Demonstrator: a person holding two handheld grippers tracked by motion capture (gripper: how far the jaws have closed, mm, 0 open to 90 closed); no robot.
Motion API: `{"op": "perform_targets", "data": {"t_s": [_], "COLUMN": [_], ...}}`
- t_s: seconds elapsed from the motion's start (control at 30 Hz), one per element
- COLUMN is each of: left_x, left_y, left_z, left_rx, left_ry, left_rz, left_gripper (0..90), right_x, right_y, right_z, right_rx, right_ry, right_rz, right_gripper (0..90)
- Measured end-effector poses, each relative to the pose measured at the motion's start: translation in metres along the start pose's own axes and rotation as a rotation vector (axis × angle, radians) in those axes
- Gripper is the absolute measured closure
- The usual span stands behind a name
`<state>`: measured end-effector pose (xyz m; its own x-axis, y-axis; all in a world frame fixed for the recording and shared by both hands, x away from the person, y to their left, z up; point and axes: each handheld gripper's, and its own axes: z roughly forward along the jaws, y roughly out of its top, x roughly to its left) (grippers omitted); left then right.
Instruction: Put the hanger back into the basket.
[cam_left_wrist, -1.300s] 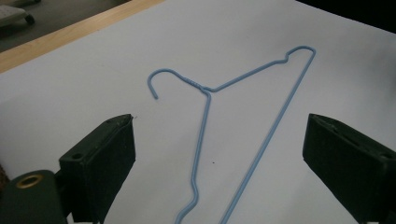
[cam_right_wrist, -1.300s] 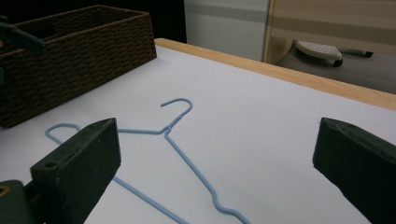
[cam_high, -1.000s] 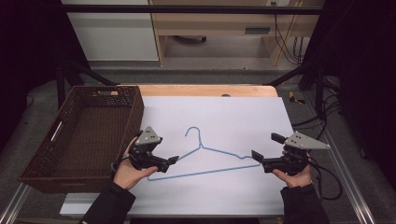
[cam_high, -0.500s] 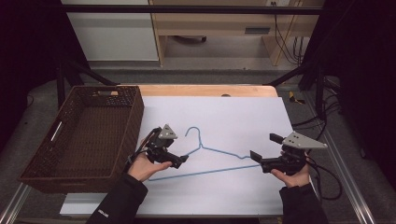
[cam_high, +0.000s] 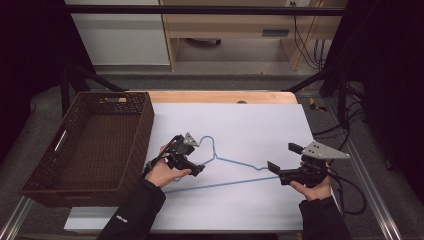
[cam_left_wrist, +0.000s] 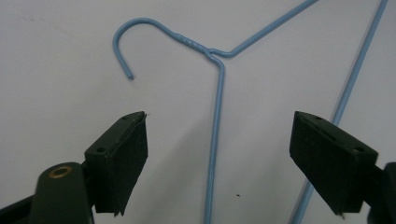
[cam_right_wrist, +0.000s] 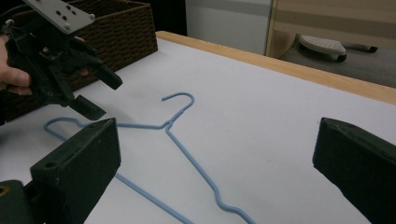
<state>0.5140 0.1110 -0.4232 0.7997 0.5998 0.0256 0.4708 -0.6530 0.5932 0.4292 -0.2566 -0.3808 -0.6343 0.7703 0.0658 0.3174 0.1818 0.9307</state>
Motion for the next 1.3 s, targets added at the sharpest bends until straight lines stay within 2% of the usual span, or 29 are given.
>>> {"op": "perform_targets", "data": {"t_s": [0.23,0.37,0.67,0.83,1.03,1.2,1.3], "left_x": [0.005,0.007,0.005,0.003,0.002,0.004,0.004], "left_y": [0.001,0.0,-0.001,-0.001,-0.001,-0.001,-0.001], "left_z": [0.014,0.022,0.033,0.037,0.038,0.038,0.038], "left_rx": [0.048,0.083,0.121,0.14,0.142,0.143,0.145], "left_ry": [0.005,-0.001,-0.008,-0.001,-0.023,-0.043,-0.04], "left_rz": [0.012,0.023,0.052,0.07,0.069,0.031,0.027], "left_gripper": [27.9,35.3,56.9,64.2,73.1,76.0,78.1], "right_x": [0.0,0.0,0.0,0.0,0.0,0.001,0.001], "right_y": [-0.001,-0.001,-0.001,-0.001,-0.001,-0.001,-0.001], "right_z": [0.002,0.002,0.003,0.003,0.003,0.003,0.004], "right_rx": [0.002,0.002,0.008,0.008,0.008,0.012,0.015], "right_ry": [0.001,0.001,0.003,0.003,0.004,0.009,0.011], "right_rz": [0.002,0.001,0.003,0.002,0.003,0.0,0.0], "right_gripper": [1.3,1.4,1.4,1.4,1.3,1.3,1.3]}}
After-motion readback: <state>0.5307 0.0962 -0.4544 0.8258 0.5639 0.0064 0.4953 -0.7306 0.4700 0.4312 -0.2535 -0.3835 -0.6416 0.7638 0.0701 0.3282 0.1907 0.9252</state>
